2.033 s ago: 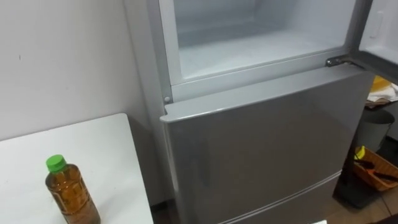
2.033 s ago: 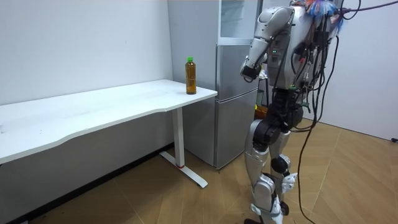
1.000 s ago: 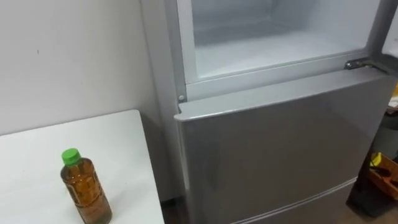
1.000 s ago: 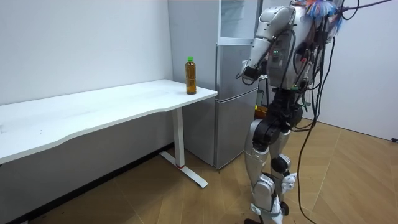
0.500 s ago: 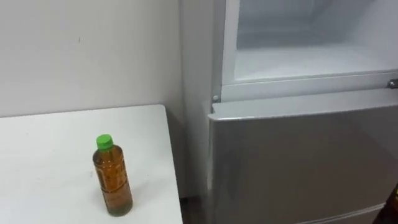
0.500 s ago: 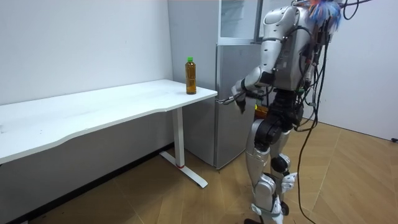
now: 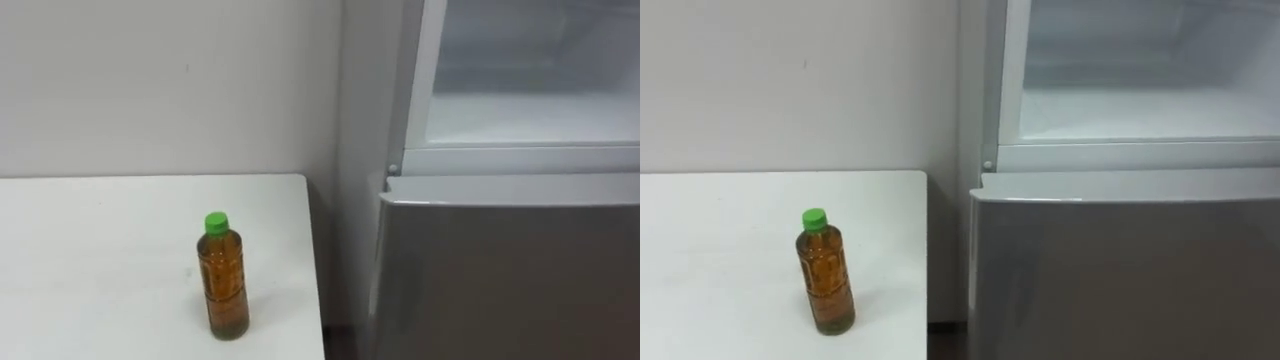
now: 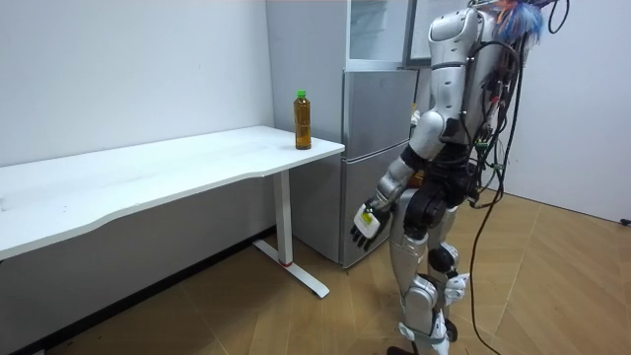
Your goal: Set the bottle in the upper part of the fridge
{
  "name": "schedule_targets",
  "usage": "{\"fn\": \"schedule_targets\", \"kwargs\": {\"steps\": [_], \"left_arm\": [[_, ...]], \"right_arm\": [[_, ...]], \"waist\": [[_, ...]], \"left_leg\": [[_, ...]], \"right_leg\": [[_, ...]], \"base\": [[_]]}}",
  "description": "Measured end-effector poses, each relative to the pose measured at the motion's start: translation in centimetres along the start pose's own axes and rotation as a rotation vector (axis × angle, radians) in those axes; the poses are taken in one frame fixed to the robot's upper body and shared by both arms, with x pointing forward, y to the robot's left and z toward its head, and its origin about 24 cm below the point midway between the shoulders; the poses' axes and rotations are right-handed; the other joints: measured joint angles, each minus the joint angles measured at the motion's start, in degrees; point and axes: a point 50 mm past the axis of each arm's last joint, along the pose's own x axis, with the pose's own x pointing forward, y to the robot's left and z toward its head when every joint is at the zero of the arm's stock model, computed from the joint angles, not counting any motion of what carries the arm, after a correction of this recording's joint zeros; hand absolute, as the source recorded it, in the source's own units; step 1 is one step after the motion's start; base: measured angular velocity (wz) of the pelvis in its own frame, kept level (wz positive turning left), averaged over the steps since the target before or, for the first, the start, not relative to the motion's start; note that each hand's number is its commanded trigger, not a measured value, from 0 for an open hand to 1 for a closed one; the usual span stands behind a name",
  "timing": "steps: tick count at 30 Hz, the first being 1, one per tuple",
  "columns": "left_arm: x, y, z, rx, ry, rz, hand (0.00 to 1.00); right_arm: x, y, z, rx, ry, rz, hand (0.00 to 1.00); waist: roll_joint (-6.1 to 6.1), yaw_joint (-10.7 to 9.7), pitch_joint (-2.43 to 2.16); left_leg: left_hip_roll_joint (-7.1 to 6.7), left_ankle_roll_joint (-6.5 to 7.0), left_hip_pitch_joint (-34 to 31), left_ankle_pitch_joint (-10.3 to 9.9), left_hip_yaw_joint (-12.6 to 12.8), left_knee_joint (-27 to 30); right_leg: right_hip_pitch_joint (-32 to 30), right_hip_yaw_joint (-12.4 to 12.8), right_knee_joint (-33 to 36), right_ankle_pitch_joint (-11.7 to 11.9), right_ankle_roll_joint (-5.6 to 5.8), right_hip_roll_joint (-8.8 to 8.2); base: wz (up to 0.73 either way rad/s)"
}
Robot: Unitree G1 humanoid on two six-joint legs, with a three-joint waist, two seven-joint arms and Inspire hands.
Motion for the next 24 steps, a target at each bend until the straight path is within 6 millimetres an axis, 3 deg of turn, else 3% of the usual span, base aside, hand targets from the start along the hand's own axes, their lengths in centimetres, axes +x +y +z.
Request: {"fn": "schedule_targets", "kwargs": {"steps": [7, 14, 24], "left_arm": [[-1.1, 1.9, -4.5, -0.235, 0.072, 0.226, 0.0], [-1.6, 2.9, -5.6, -0.326, 0.094, 0.329, 0.0], [-1.9, 3.1, -6.1, -0.258, 0.128, 0.412, 0.0]], "right_arm": [[-0.2, -0.4, -1.0, 0.03, 0.003, -0.013, 0.0], [-0.3, -0.6, -2.2, 0.078, 0.028, -0.036, 0.0], [-0.3, -0.5, -2.1, 0.094, 0.016, -0.061, 0.0]], "waist": [[0.01, 2.38, 0.13], [-0.68, 4.66, 0.12], [0.01, 4.78, -0.22]], "left_leg": [[0.0, -0.07, 0.73, -0.04, -1.14, -0.1], [-0.25, -0.15, 0.81, -0.07, -1.9, -0.06], [-0.28, -0.15, 0.98, -0.07, -2.73, 0.22]], "right_leg": [[1.23, -1.63, -0.1, -0.08, 0.07, -0.09], [2.16, -2.18, -1.0, -0.38, 0.07, -0.15], [2.59, -2.74, -0.87, -0.43, 0.06, -0.19]], "base": [[0.08], [0.05], [0.04]]}}
